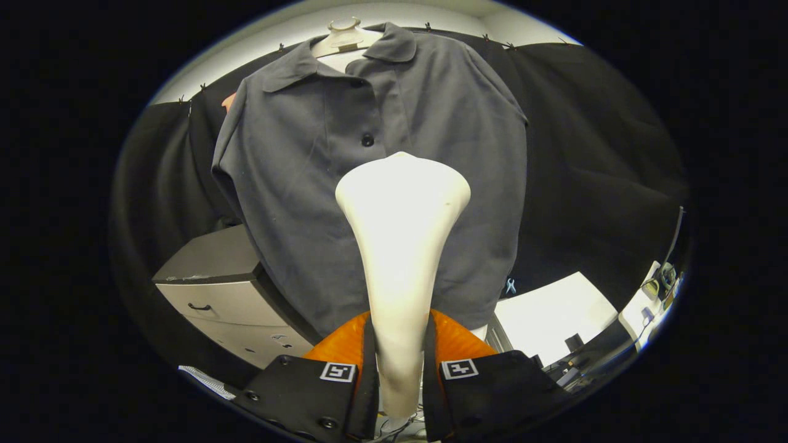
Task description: Iron the clothes twice with a garment steamer, once on the left side and once on the right side.
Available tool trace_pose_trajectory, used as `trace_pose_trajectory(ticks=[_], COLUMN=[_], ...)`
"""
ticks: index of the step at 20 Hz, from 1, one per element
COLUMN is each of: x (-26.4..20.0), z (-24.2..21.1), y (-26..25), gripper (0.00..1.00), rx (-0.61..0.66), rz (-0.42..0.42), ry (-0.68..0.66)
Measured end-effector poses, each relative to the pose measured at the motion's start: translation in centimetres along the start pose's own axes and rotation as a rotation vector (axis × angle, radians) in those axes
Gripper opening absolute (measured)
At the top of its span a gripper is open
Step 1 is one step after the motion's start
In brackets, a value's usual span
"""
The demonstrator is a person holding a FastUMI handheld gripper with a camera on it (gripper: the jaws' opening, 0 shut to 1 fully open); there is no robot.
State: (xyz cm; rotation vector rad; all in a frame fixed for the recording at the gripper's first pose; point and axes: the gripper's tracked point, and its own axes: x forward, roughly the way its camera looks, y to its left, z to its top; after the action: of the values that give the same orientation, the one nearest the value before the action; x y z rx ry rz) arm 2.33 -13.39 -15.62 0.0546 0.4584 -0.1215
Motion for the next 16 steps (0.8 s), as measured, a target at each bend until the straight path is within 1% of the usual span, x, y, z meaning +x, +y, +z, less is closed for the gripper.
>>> trace_pose_trajectory(ticks=[5, 9, 16], x=[-1.3, -1.1, 0.3], z=[5.4, 9.4, 13.7], y=[-2.1, -3.2, -4.7], gripper=[0.37, 0.37, 0.37], rx=[-0.035, -0.058, -0.074], rz=[0.003, 0.021, 0.049], ry=[-0.069, -0.119, -0.164])
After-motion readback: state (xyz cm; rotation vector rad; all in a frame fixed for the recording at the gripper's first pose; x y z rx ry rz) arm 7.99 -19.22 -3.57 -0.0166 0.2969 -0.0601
